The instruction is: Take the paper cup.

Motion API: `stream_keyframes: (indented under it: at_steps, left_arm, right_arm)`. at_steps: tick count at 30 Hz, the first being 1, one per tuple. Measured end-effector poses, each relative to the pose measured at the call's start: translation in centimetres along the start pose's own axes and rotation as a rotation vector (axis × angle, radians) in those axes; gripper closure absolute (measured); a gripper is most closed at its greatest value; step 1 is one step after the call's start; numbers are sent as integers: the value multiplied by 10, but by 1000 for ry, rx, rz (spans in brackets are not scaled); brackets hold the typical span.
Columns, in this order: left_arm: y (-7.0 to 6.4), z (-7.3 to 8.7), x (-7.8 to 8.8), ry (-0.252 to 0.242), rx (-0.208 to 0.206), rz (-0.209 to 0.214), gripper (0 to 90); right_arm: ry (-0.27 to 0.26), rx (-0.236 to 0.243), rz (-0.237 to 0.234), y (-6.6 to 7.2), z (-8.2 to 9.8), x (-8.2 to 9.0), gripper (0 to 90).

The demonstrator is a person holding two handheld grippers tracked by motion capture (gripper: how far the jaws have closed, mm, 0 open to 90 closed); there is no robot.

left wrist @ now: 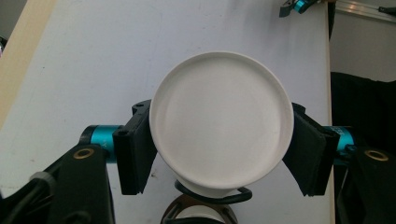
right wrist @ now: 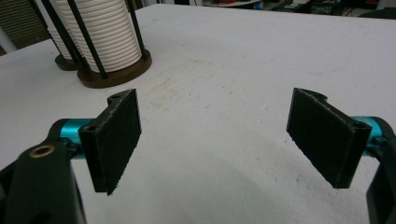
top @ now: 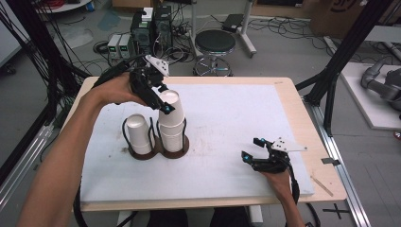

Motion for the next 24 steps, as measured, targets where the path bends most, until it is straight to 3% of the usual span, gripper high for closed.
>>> stream_keyframes:
  at_steps: [24]
  left_arm:
    - [-1,-7,26,-97,11,-55,333]
  right_arm:
    - [3,-3,2,0,0,0,182]
Point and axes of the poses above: each handheld gripper's, and its own axes: x roughly backward along the jaws, z roughly out of its underside, y roughly to its left, the point moved 3 cm from there along -x, roughly forward along the jaws, and after that the axes turned 12 degrees about -x, right-handed, at the moved point
